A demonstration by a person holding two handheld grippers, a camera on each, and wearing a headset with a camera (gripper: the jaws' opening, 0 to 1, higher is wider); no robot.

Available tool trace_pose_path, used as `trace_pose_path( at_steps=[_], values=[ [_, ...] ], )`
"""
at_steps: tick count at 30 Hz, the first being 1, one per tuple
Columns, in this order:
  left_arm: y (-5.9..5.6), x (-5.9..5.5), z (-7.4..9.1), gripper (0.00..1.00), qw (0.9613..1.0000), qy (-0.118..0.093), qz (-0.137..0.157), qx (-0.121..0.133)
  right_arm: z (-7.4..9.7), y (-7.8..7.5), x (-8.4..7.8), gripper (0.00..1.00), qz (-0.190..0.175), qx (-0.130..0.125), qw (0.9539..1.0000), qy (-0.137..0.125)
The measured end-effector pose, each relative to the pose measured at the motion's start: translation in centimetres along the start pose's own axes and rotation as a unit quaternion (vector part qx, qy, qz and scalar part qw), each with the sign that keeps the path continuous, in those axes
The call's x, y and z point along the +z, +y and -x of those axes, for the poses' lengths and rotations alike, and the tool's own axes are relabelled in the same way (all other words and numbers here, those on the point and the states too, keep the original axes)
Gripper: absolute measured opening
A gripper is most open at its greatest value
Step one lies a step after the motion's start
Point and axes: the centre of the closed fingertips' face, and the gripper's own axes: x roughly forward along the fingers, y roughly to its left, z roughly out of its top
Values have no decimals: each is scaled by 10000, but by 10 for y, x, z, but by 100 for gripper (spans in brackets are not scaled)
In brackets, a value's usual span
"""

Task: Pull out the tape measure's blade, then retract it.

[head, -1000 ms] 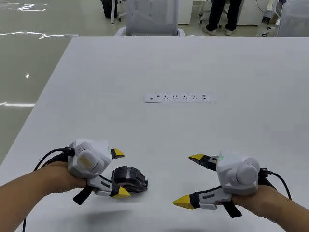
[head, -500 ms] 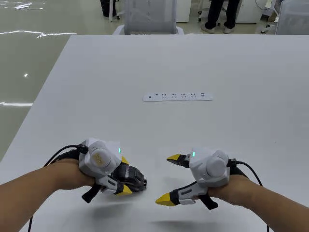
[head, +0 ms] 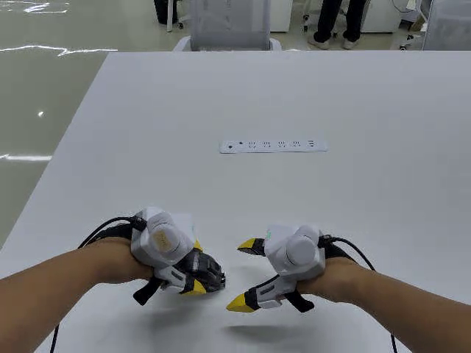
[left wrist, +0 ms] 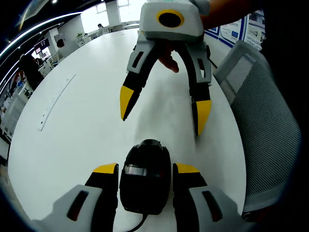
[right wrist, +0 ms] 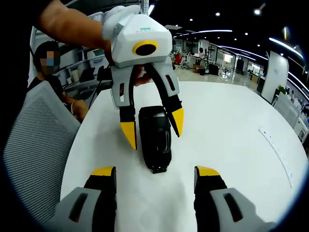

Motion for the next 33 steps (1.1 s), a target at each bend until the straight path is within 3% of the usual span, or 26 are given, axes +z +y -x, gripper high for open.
trace_pose_path(
  at_steps=[3,4,15,20,28,33],
  values=[
    [7,-2,0,35,9994,112,-262,171,-4,1,-1,57,160,126,9997,116],
    [2,-1,-1,35,9999,85,-138,61,-5,1,0,56,206,139,9996,136],
    [1,-2,0,34,9999,7,-159,64,-20,-2,-9,35,565,272,9965,552],
    [1,-2,0,34,9999,-8,-135,68,-25,-3,-13,25,544,340,9953,718],
    [1,-1,1,34,9999,-27,-134,75,-30,-5,-11,19,473,290,9953,799],
    [1,-1,1,34,9998,-27,-164,95,-32,-4,-15,15,680,333,9925,957]
  ],
)
